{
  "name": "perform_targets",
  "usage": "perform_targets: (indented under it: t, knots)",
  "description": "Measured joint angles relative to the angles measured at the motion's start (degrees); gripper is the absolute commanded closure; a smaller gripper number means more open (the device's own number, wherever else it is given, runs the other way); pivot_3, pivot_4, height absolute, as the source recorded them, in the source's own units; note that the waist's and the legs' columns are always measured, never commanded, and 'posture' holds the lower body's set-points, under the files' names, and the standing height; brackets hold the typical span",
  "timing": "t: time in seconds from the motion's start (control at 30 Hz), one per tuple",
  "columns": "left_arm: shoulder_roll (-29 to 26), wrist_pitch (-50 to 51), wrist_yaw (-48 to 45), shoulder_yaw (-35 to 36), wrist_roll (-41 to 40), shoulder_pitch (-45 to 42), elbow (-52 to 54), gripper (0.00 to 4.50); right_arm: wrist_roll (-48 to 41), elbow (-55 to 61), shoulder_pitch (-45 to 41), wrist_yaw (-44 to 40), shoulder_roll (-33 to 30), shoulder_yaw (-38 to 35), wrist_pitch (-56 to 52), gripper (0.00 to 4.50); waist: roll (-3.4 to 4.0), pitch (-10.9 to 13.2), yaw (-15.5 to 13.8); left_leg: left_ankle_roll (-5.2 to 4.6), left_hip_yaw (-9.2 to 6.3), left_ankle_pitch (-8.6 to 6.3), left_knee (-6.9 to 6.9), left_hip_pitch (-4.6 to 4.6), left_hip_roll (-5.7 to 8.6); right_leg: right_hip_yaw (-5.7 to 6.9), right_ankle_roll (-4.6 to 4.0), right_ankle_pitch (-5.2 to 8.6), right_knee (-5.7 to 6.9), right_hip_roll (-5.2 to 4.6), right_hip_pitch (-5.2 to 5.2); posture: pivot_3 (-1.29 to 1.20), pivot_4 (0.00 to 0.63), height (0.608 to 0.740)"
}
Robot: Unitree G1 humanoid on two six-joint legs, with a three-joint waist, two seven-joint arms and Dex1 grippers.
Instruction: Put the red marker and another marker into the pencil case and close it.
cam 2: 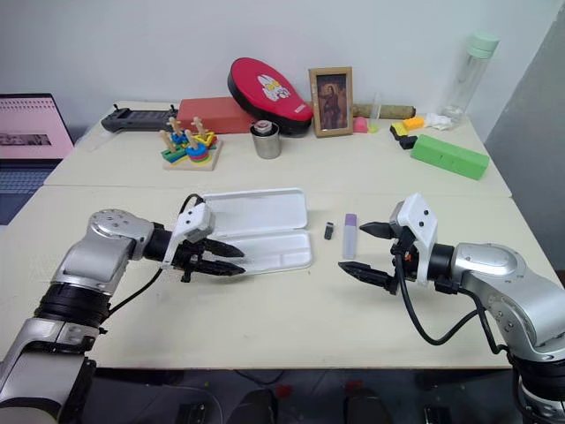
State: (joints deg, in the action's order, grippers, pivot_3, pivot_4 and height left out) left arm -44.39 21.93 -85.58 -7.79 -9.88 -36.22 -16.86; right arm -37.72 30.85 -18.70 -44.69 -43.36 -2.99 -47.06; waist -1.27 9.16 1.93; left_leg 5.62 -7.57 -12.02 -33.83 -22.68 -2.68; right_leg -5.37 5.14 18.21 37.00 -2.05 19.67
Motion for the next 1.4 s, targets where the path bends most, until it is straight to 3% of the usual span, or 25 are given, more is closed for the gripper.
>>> perform_targets:
  t: [0.17, 0.33, 0.5, 0.73, 0.83, 1.0, 1.33, 1.4]
  knots:
    - [-1.6, 9.3, 3.0, 4.9, -6.1, 5.2, 10.1, 0.99, 0.0, -0.4, -0.2, -0.6, 0.0, 0.3, 0.2, 0.00, 0.01, 0.0, 0.0, 0.00, 0.00, 0.00, 0.02, 0.00, -0.01, 0.00, 0.00, 0.00, -0.01, 0.00, 0.01, 0.00, 0.150, 0.740]
    - [-1.9, 24.0, 14.2, 16.9, -13.9, 16.8, 25.5, 0.03, 0.0, -1.1, -1.3, -1.8, -0.2, 1.0, 0.5, 0.00, 0.01, 0.0, 0.0, 0.00, 0.00, 0.00, 0.02, 0.04, -0.02, 0.01, 0.01, 0.01, -0.03, 0.00, 0.01, 0.00, 0.150, 0.740]
    - [1.8, 32.3, 30.6, 28.9, -13.5, 28.5, 32.3, 0.03, 0.0, -3.6, -4.6, -4.5, -0.1, 2.5, 1.8, 0.00, 0.01, 0.0, 0.3, 0.01, 0.06, -0.01, 0.02, 0.14, -0.03, -0.08, 0.01, 0.01, -0.02, -0.02, -0.02, 0.00, 0.150, 0.740]
    - [12.0, 32.4, 52.2, 30.7, -8.6, 24.3, 29.4, 0.03, 0.6, -7.5, -10.8, -7.3, 2.1, 5.5, 4.1, 0.00, -0.17, 0.0, -0.7, 0.03, 0.01, 0.00, -0.12, 0.21, 0.05, -0.03, 0.16, -0.09, -0.13, -0.07, -0.01, 0.00, 0.150, 0.740]
    - [13.3, 30.1, 57.6, 30.1, -6.3, 21.5, 26.6, 0.03, 0.8, -7.7, -11.7, -7.9, 2.2, 5.8, 4.9, 0.00, -0.21, 0.0, -0.3, 0.03, 0.04, 0.00, -0.08, 0.13, 0.04, -0.06, 0.13, -0.10, -0.07, -0.06, -0.08, 0.00, 0.150, 0.740]
    - [14.6, 28.4, 62.5, 26.0, -4.2, 16.2, 19.8, 0.03, 1.8, -6.9, -12.7, -7.6, 2.9, 6.7, 5.5, 0.00, -0.18, 0.0, -0.2, 0.03, 0.05, 0.00, -0.05, 0.09, 0.05, -0.06, 0.12, -0.10, -0.07, -0.06, -0.04, 0.00, 0.150, 0.740]
    - [14.9, 22.2, 63.9, 20.9, -1.7, 7.7, 4.7, 0.03, 2.5, -5.4, -12.7, -6.2, 3.4, 6.6, 5.2, 0.00, -0.19, 0.0, -0.2, 0.04, 0.04, 0.00, -0.03, 0.06, 0.05, -0.01, 0.10, -0.09, -0.06, -0.06, -0.03, 0.00, 0.150, 0.740]
    - [14.7, 21.1, 63.8, 20.5, -1.3, 5.8, 1.7, 0.39, 2.6, -5.1, -12.4, -5.8, 3.4, 6.6, 5.2, 0.00, -0.18, 0.0, -0.2, 0.03, 0.03, 0.00, -0.01, 0.05, 0.05, 0.00, 0.10, -0.09, -0.06, -0.05, -0.02, 0.00, 0.150, 0.740]
